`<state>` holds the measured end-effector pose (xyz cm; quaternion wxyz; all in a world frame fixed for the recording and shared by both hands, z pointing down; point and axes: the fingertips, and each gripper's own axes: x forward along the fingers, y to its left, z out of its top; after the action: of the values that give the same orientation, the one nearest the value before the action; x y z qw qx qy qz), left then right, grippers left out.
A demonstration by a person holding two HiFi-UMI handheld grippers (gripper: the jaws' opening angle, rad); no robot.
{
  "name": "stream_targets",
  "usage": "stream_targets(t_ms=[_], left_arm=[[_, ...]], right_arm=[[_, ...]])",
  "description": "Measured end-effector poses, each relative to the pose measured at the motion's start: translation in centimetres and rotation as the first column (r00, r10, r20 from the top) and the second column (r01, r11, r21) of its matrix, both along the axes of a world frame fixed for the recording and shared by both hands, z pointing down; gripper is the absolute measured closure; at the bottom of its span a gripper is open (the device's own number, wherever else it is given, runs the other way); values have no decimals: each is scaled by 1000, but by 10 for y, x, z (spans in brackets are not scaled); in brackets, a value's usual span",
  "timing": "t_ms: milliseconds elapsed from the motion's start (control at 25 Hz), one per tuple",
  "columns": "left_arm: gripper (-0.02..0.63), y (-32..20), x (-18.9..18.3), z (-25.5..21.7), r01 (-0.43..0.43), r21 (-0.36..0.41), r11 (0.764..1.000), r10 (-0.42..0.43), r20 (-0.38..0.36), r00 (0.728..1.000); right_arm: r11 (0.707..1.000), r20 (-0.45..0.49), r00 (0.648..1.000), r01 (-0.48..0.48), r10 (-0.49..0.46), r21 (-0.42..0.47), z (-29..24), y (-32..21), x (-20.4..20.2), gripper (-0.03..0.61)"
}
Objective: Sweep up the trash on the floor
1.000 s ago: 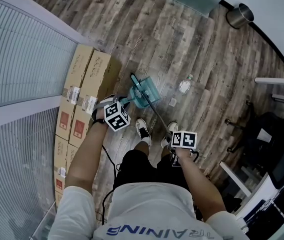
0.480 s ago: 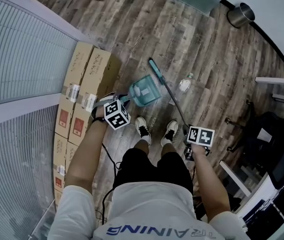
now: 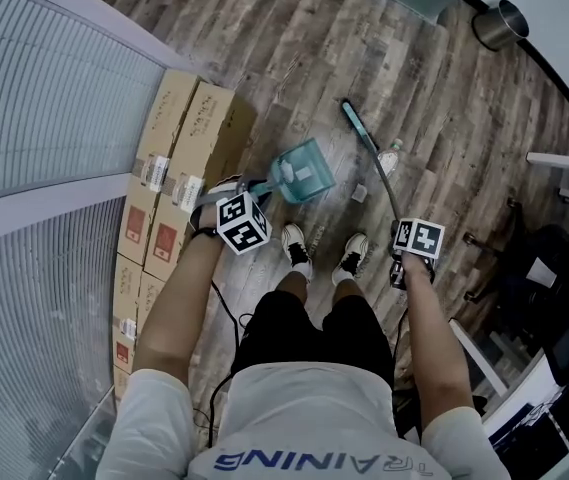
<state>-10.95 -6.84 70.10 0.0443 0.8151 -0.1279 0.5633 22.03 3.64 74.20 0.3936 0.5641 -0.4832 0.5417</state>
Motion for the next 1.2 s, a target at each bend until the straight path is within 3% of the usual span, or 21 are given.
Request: stream_targets(t_ms=[160,280,680,920,1000,1200], left_arm=[[515,0,-1,1,-1,-1,1000,1,2,1000],[515,-1,0,1,0,-4,1000,0,4,1000],[515,-1,0,2,1,-7,1000,-1,8,1000],[514,-1,0,0,-2,5,1000,2,7,1000],[514,-2,0,1,-4,7,1000,4,8,1000],[514,-2,0,2,-4,3,1000,4,8,1000]], right_arm=[[998,2,998,66,-66,-8,1,17,-28,469],[998,-4,998,56,-56,30,-10,24,-28,471],[986,-87,989,-105,117,128,-51,19,62,469],[950,-58,949,-307,310,66,-19,25,96,469],[949,-60,947,-314,314,19,-6,34,91,469],[973,-67,971,-231,229,-25,8,48,47,469]])
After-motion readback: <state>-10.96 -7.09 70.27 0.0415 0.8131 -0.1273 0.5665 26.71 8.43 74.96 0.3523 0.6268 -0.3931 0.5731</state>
